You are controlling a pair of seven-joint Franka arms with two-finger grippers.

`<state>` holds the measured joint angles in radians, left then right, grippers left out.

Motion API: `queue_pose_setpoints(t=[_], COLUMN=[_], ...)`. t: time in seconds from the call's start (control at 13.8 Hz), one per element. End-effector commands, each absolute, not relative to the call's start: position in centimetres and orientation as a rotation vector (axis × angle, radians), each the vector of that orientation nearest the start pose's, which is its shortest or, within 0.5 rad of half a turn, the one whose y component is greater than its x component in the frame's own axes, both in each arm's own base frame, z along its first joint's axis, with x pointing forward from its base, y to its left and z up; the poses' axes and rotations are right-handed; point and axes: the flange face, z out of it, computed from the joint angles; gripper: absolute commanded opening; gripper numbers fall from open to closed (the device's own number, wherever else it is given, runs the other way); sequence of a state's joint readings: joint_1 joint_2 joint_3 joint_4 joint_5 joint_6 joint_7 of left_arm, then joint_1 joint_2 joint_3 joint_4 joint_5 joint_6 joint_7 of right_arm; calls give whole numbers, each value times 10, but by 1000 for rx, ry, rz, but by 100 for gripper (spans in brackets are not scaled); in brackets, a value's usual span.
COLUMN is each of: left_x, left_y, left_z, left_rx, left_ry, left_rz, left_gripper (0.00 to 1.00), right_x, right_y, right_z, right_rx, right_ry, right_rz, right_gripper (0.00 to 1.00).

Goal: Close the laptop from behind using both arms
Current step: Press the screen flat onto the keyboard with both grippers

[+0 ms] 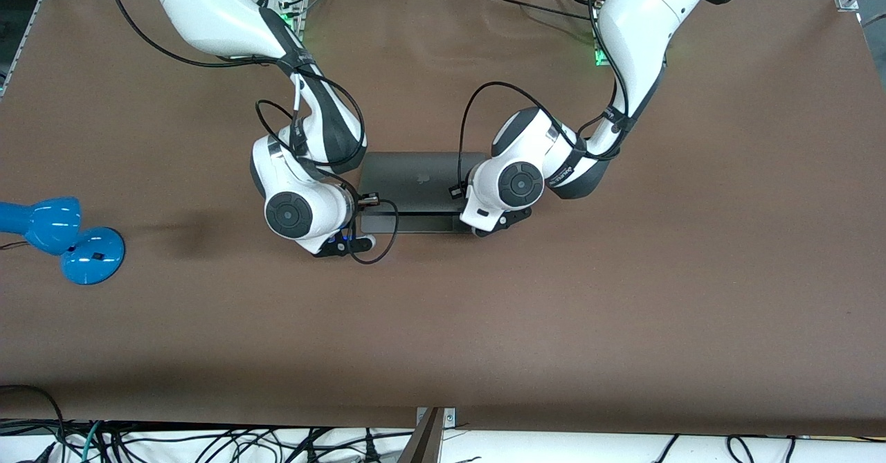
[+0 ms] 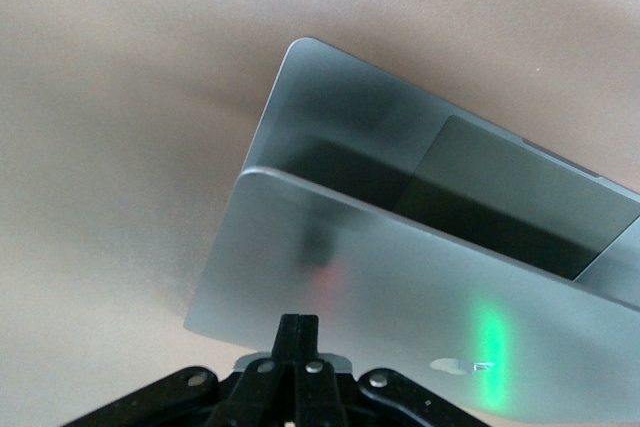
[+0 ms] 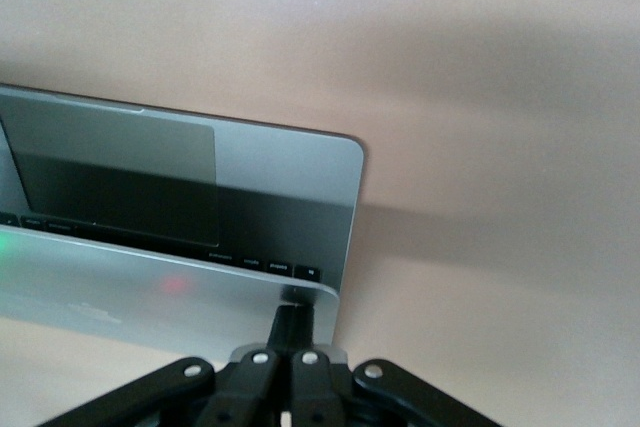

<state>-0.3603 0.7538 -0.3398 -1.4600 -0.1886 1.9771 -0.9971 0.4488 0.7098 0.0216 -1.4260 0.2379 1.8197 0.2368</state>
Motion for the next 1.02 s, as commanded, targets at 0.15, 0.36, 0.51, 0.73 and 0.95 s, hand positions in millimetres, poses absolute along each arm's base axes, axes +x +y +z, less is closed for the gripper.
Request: queue_pose_setpoints(t=[0.15,0.36,0.51,0.73,0.95], left_x=[555,556,556,557,557], left_y=[-432,-432,-432,-432,-433], left_z=[234,231,227,218,212], left_rx=[-3099,-3103,-3096,-3101,-3101], left_ry=[-686,-692,-683,-679,-679], left_rz=[675,672,667,647,646], left_gripper=[0,0,0,0,0], right_x=[614,616,617,620,622], right_y=[329,328,327,326,327], right_z=[247,244,242,235,229], right_rx=[-2987,-2985,-2981,-2981,-2980], right_ry=[-230,-242,-263,-257,-255], right_rz=[523,512,499,478,467], right_gripper=[0,0,0,0,0])
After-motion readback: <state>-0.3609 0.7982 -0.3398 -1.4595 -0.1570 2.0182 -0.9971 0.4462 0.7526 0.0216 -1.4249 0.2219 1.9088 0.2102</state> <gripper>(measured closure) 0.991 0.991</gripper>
